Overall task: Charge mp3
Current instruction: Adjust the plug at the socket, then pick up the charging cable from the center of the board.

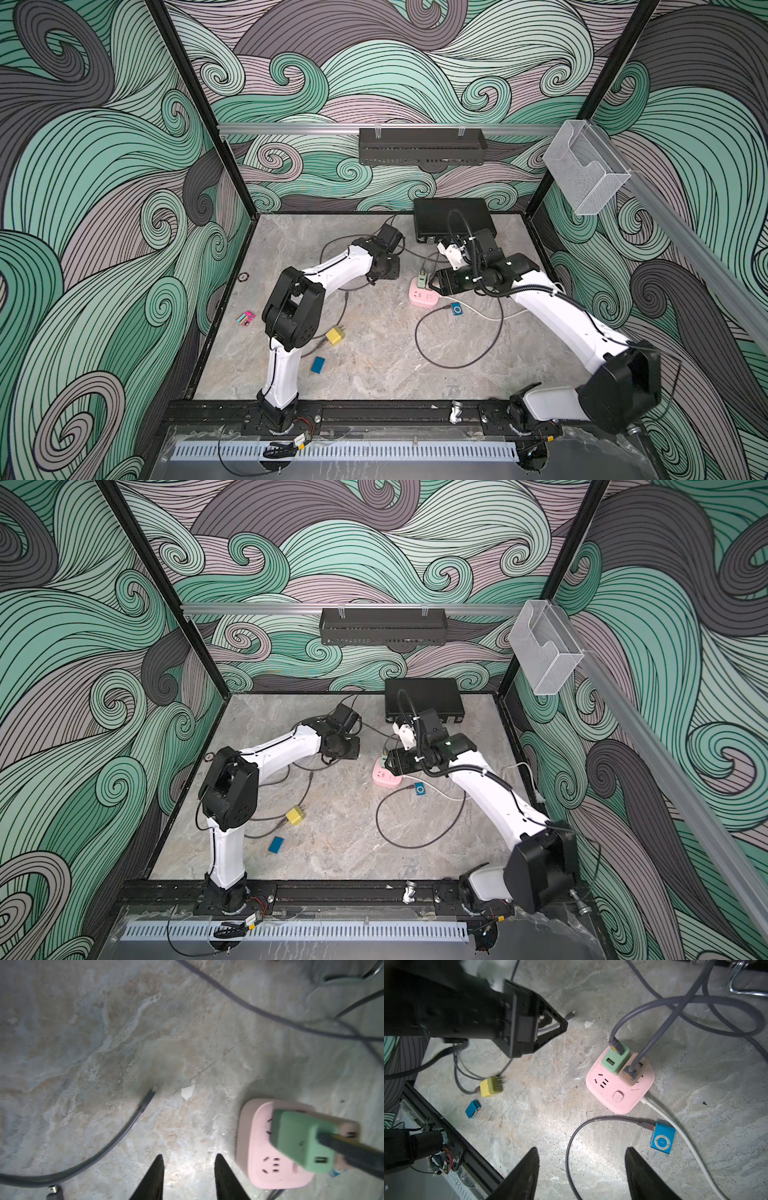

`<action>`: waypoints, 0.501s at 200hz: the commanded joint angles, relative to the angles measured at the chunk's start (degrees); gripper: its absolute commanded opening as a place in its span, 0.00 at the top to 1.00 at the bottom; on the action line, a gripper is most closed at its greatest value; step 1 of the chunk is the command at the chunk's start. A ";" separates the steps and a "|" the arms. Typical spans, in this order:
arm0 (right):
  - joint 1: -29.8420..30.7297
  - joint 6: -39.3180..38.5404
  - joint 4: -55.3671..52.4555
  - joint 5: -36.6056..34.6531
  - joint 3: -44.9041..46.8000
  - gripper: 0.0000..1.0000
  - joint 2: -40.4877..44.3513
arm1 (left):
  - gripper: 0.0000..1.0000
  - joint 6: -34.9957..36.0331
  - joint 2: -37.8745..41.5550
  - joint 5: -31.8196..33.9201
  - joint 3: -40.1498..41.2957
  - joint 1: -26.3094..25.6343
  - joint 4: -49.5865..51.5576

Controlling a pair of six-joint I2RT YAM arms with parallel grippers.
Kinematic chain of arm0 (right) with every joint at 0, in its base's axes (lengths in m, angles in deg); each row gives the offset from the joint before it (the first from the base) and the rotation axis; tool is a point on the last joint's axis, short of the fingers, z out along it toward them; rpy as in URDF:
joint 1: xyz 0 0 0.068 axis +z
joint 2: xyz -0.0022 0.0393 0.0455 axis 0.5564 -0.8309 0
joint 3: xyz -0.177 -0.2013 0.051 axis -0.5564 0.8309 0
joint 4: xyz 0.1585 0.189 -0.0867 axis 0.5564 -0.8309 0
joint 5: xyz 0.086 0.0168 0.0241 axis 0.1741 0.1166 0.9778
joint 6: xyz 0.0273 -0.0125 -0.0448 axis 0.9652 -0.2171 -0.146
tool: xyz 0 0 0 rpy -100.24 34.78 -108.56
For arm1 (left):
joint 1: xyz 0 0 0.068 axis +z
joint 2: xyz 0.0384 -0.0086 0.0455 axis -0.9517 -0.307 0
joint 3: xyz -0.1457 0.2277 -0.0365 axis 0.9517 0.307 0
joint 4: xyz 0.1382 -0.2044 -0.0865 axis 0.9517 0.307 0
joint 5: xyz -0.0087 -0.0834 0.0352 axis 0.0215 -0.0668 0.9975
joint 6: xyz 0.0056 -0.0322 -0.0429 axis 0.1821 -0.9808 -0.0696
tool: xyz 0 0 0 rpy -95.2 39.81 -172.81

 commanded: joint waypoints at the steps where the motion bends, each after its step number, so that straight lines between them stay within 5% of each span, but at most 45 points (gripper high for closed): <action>1: 0.04 2.63 -0.40 0.60 -0.45 0.32 4.37 | 0.59 7.69 0.66 2.69 0.90 0.82 2.30; 100: 0.20 6.01 2.41 1.80 -10.11 0.32 0.86 | 0.59 16.56 -4.96 -3.86 0.85 5.52 0.86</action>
